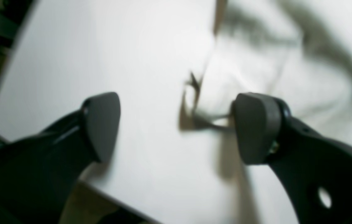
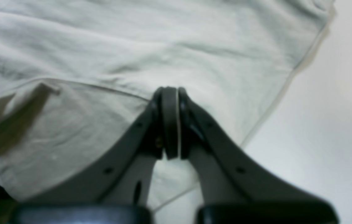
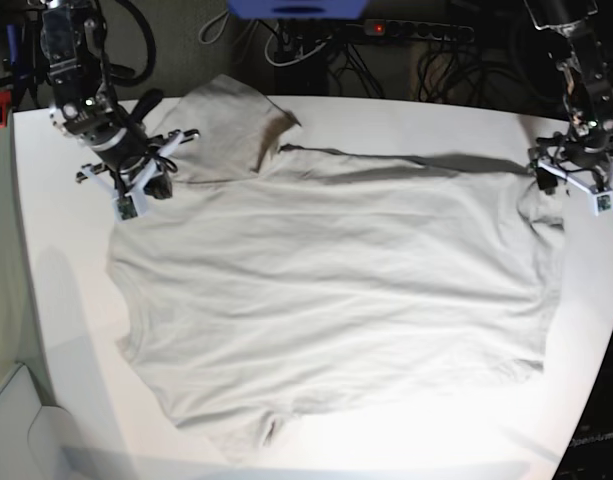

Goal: Layout the t-shirt on the table in an organized manner, then fold the t-shirt properly
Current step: 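Pull the shirt's side edge with the left gripper outward to flatten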

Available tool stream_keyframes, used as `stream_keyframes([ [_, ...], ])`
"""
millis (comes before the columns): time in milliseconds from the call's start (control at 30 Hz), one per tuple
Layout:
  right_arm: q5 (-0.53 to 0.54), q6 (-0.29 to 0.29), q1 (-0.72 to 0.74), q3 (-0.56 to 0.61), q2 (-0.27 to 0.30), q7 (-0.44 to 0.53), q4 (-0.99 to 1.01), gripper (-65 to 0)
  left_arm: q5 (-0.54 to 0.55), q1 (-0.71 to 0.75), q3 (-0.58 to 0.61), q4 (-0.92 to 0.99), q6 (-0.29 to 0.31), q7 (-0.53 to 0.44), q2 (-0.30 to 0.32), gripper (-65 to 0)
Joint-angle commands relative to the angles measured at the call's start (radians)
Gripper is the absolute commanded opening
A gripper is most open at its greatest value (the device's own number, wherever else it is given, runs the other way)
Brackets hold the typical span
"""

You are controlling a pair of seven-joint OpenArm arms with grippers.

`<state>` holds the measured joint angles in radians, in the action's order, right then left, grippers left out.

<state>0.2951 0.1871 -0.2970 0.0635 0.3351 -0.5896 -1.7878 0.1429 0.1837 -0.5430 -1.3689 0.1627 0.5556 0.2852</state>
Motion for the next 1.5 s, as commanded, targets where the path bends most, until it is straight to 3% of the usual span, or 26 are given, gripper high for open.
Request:
stream_keyframes([
  [0,0.005,-0.007,0.005,-0.006,0.009,0.020,-0.017,-65.0,-0.009,-0.019,0.014,0.007,0.005,0.010,0.016,-9.3],
  [133,0.005,-0.007,0.005,-0.006,0.012,0.015,-0.017,-65.0,-0.009,-0.045,0.041,0.039,0.005,0.010,0.012,-9.5],
  [200,0.003,-0.007,0.003,-0.006,0.015,0.013,-0.017,-65.0,-0.009,-0.049,0.042,0.041,0.005,0.010,0.010,-12.7],
  [267,0.003,-0.007,0.002,-0.006,0.015,0.013,-0.017,-65.0,-0.009,-0.049,0.042,0.041,0.005,0.010,0.010,-20.5],
  [467,0.003,-0.007,-0.001,-0.006,0.015,0.013,-0.016,-65.0,-0.009,-0.051,0.042,0.041,0.005,0.010,0.009,-54.5],
  [567,0.003,-0.007,-0.003,-0.006,0.015,0.013,-0.014,-65.0,-0.009,-0.046,0.039,0.027,0.005,0.013,0.009,-64.5],
  [667,0.003,-0.007,-0.003,-0.006,0.015,0.013,-0.014,-65.0,-0.006,-0.036,0.034,-0.033,-0.002,0.025,0.006,-64.5],
  [800,0.003,-0.007,-0.003,-0.006,0.015,0.013,-0.014,-65.0,0.001,-0.008,0.033,-0.163,-0.002,0.143,0.001,-64.7],
  [967,0.003,-0.007,-0.003,-0.006,0.011,0.012,-0.013,-65.0,-0.002,-0.020,-0.035,-0.350,-0.004,0.364,-0.071,-64.7],
  [1167,0.003,-0.007,-0.003,-0.006,0.009,0.012,-0.016,-65.0,-0.070,-0.174,-0.179,-0.433,-0.005,0.651,-0.183,-64.8],
  [1300,0.003,-0.007,-0.003,-0.006,0.009,0.012,-0.016,-65.0,-0.179,-0.250,-0.262,-0.363,-0.005,0.620,-0.261,-64.7],
  [1467,0.003,-0.007,-0.005,-0.004,0.009,0.012,-0.016,-65.0,-0.260,-0.342,-0.308,-0.246,-0.005,0.548,-0.306,-64.5],
])
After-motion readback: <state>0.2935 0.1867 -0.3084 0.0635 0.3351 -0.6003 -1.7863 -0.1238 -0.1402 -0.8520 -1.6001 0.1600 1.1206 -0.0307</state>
